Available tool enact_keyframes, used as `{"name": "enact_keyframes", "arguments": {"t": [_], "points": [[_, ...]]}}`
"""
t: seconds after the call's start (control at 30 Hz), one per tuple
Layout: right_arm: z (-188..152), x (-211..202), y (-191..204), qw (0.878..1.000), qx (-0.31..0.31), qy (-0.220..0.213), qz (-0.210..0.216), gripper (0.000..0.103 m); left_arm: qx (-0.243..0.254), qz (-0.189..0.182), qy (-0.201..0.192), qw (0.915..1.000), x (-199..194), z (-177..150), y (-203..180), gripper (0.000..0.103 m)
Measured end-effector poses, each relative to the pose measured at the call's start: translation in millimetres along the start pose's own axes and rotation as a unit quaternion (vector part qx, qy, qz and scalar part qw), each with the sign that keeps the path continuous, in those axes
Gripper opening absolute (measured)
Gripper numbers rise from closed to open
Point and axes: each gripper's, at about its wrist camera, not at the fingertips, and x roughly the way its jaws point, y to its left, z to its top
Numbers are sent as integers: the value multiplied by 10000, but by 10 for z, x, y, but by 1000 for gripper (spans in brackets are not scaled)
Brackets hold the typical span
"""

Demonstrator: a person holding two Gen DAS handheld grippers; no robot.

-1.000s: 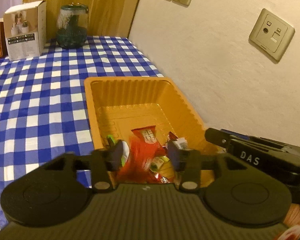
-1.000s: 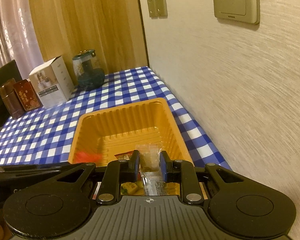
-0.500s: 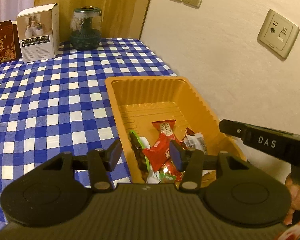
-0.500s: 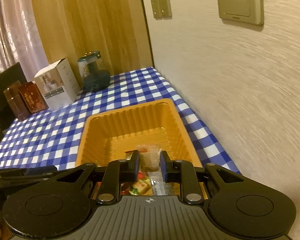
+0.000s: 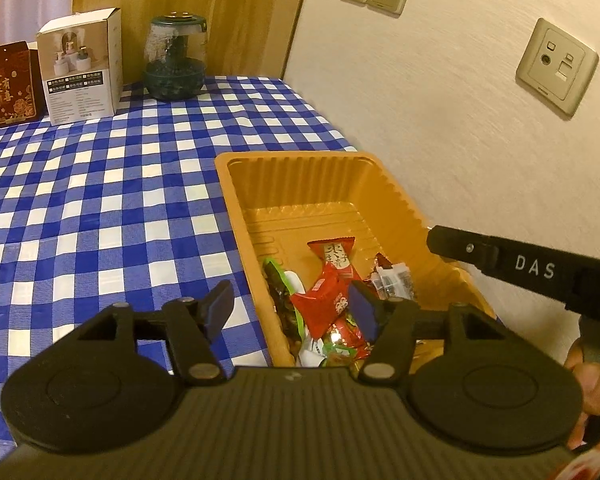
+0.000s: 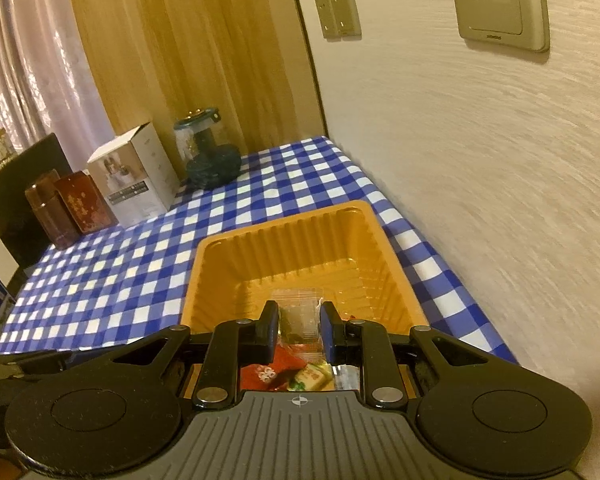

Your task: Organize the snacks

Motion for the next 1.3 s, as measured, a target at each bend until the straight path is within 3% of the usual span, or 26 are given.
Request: {"name": "enact_keyframes", "arguments": {"t": [0.07, 0.13, 0.17, 0.2, 0.67, 1.03, 1.3], "points": [[7, -2, -17, 9999, 83, -32, 61, 23, 20, 61, -16, 10000, -7, -11, 8, 74], [14, -15, -40, 9998, 182, -92, 89, 42, 50, 134, -20, 9999, -15, -20, 20, 75], [14, -29, -58, 9995, 253, -137, 87, 67, 55, 167, -17, 9998, -19, -28, 29, 79], [12, -55, -81, 9992, 336, -212, 89, 72, 55, 197, -26, 9998, -25, -36, 37, 83], [-99, -388, -214, 9977, 622, -183, -184, 72, -126, 376, -127, 9991, -331, -179, 136, 103], [-344, -810, 55, 9994, 295, 82, -186, 72, -54, 610, -357, 9975, -823, -333, 125, 103], [-507, -1115, 300, 9996, 182, 131, -196, 72, -337, 785, -321, 9958, -1200, -472, 206, 103]]}}
